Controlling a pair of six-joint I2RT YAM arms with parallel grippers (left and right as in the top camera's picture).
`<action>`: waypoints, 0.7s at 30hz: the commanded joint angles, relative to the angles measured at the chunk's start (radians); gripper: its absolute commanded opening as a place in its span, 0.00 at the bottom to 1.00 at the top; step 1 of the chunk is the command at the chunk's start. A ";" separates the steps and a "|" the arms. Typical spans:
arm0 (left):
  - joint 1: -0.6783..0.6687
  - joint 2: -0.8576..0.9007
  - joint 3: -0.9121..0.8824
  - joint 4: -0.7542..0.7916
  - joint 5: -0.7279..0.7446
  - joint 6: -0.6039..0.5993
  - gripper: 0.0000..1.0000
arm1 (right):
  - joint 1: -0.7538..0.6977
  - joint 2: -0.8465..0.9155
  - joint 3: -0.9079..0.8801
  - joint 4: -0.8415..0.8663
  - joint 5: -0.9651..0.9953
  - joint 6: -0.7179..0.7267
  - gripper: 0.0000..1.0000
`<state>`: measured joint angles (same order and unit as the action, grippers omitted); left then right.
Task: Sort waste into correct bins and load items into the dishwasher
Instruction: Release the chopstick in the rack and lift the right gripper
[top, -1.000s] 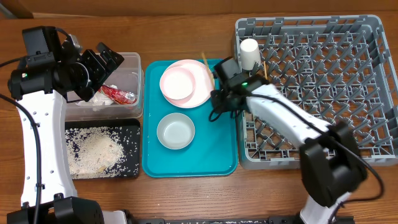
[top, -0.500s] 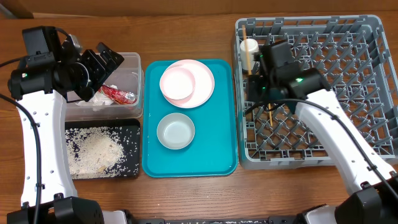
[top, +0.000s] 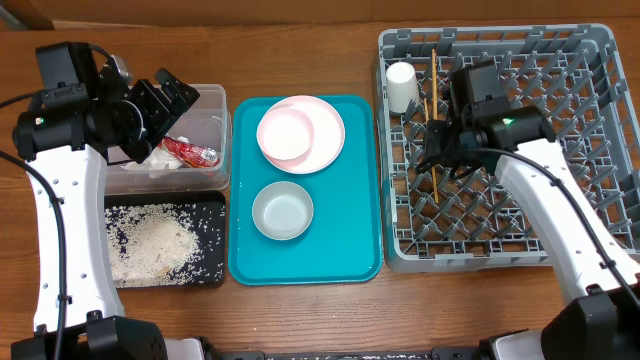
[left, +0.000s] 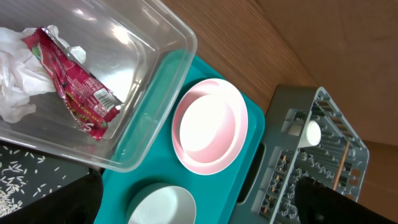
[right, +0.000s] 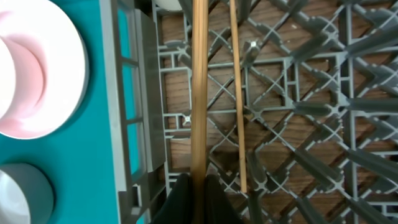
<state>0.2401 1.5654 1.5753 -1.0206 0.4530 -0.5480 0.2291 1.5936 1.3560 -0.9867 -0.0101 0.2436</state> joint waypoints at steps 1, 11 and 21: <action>0.002 0.003 0.017 0.001 0.007 0.002 1.00 | -0.002 -0.012 -0.062 0.033 0.029 -0.012 0.04; 0.002 0.003 0.017 0.001 0.007 0.002 1.00 | -0.002 -0.011 -0.132 0.089 0.054 -0.012 0.10; 0.002 0.003 0.017 0.001 0.008 0.002 1.00 | -0.002 -0.011 -0.132 0.088 0.054 -0.012 0.12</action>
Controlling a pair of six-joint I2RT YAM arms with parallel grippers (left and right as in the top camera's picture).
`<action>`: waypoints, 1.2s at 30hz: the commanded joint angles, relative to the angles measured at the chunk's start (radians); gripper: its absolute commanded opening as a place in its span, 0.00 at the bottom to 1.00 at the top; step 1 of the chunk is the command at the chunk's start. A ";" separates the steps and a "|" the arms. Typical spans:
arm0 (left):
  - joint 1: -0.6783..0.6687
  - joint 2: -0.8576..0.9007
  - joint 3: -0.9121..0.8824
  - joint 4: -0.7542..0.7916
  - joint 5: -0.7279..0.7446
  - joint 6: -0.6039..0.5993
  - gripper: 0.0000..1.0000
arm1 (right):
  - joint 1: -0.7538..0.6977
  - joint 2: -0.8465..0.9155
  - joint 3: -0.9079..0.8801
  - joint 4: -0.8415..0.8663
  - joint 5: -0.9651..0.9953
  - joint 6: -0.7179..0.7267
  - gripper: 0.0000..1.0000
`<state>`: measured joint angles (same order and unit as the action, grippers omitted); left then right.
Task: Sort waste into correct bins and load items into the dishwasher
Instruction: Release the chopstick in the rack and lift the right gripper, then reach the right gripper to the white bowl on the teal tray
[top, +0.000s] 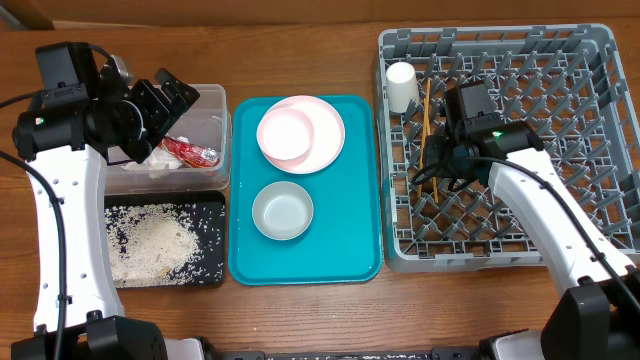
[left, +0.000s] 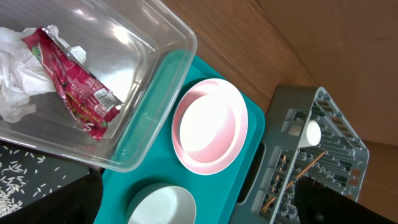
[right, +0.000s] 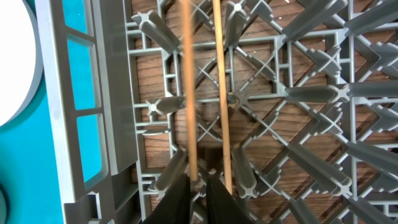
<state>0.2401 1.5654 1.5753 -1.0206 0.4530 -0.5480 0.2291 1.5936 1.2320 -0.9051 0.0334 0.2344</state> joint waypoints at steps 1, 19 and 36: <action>0.002 0.003 0.017 0.001 0.008 0.002 1.00 | -0.002 -0.011 -0.008 0.006 0.011 -0.003 0.12; 0.002 0.003 0.017 0.001 0.007 0.002 1.00 | 0.006 -0.011 -0.010 0.067 -0.270 -0.002 0.12; 0.002 0.003 0.017 0.001 0.008 0.002 1.00 | 0.449 -0.008 -0.036 0.398 -0.502 0.002 0.27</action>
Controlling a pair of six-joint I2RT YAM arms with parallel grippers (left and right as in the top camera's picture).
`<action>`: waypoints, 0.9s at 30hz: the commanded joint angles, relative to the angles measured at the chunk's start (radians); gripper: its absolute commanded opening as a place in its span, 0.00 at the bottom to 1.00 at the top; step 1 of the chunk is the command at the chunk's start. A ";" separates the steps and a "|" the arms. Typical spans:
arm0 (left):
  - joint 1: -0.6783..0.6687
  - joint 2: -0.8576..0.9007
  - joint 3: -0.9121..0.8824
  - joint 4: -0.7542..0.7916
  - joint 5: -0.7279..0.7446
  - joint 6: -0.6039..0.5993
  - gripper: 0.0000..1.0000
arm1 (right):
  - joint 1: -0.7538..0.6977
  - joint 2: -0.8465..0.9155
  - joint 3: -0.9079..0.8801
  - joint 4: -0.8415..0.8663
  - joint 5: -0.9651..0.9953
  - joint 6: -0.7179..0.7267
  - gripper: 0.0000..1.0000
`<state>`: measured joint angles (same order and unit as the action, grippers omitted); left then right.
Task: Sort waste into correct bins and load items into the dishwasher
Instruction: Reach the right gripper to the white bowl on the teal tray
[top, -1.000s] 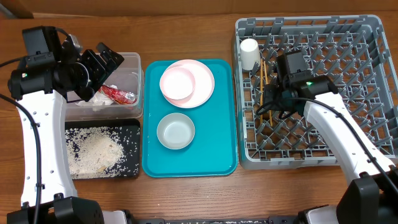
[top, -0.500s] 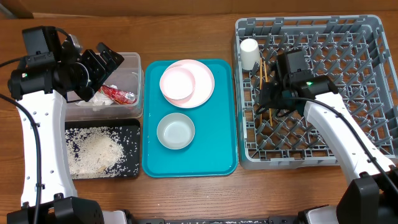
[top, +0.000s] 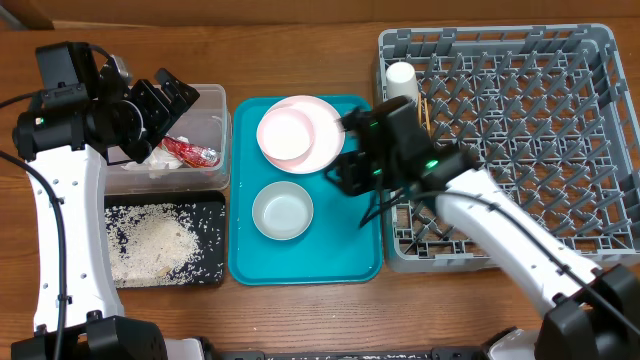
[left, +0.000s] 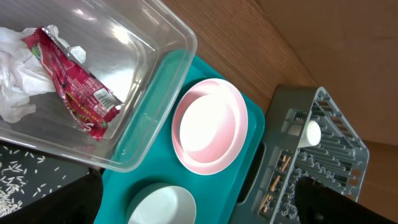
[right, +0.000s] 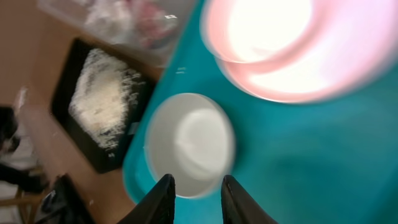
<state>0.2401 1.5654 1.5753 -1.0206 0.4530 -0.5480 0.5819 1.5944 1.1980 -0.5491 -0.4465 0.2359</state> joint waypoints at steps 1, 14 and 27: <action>0.002 0.003 0.017 0.001 0.008 0.002 1.00 | 0.127 -0.008 -0.002 0.060 -0.014 0.001 0.27; 0.002 0.003 0.017 0.001 0.008 0.002 1.00 | 0.473 0.102 -0.002 0.203 0.468 0.004 0.31; 0.002 0.003 0.017 0.001 0.007 0.002 1.00 | 0.476 0.225 -0.002 0.271 0.508 -0.001 0.41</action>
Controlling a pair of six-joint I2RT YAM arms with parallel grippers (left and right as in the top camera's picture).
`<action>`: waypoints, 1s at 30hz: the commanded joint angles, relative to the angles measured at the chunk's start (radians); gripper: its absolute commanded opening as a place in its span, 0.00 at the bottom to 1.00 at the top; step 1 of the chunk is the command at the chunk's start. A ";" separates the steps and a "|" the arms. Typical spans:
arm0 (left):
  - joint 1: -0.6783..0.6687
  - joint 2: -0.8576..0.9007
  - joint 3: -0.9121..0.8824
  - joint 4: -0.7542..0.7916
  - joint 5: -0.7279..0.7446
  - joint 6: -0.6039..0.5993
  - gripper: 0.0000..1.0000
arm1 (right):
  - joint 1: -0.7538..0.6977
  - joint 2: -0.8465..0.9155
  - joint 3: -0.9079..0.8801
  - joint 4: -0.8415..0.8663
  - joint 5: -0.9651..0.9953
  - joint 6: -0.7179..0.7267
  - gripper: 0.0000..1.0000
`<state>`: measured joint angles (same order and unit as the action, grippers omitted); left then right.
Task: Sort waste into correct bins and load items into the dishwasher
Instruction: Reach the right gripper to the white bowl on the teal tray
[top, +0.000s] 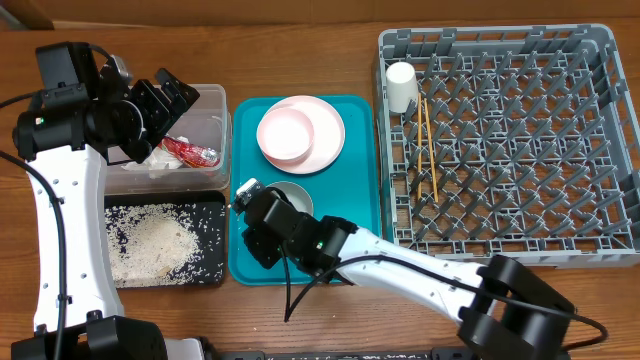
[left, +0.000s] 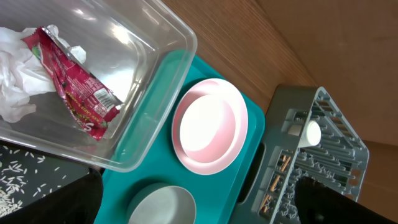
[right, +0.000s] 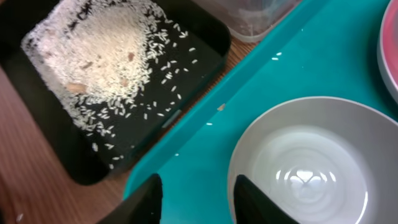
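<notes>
A grey bowl (top: 291, 198) sits at the front of the teal tray (top: 350, 240). Behind it a pink bowl rests on a pink plate (top: 322, 135). My right gripper (top: 258, 228) hangs low over the tray at the bowl's left rim, open and holding nothing. In the right wrist view the bowl (right: 305, 165) lies just right of the gripper (right: 198, 199), with one finger (right: 249, 196) at its rim. Two chopsticks (top: 428, 145) and a white cup (top: 402, 87) are in the grey rack (top: 590, 240). My left gripper (top: 165, 100) stands open above the clear bin (top: 215, 100).
The clear bin holds a red wrapper (left: 78, 93) and white tissue (left: 15, 87). A black tray (top: 215, 215) with scattered rice (right: 106, 37) lies in front of it, touching the teal tray's left edge. The right arm stretches across the table's front from the lower right.
My right gripper was over the tray's right side near the pink plate; now it is at the front left, low beside the grey bowl. It stays open. The left arm has not moved.
At first my right gripper was shut on a chopstick down in the rack. Then it was still low there, with the chopstick beside the other one. Later it was open over the teal tray, both chopsticks left in the rack. Now it is at the grey bowl.
</notes>
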<state>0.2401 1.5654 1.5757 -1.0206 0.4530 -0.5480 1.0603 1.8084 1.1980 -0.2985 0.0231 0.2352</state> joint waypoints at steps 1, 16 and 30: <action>0.002 0.003 0.016 0.001 0.008 0.002 1.00 | -0.002 0.014 -0.002 0.031 0.044 0.000 0.42; 0.002 0.003 0.016 0.001 0.007 0.002 1.00 | -0.016 0.066 -0.002 0.041 0.092 -0.003 0.43; 0.002 0.003 0.016 0.001 0.008 0.002 1.00 | -0.020 0.118 -0.002 0.047 0.077 -0.003 0.17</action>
<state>0.2401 1.5654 1.5753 -1.0206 0.4530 -0.5480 1.0420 1.9110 1.1973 -0.2550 0.0948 0.2340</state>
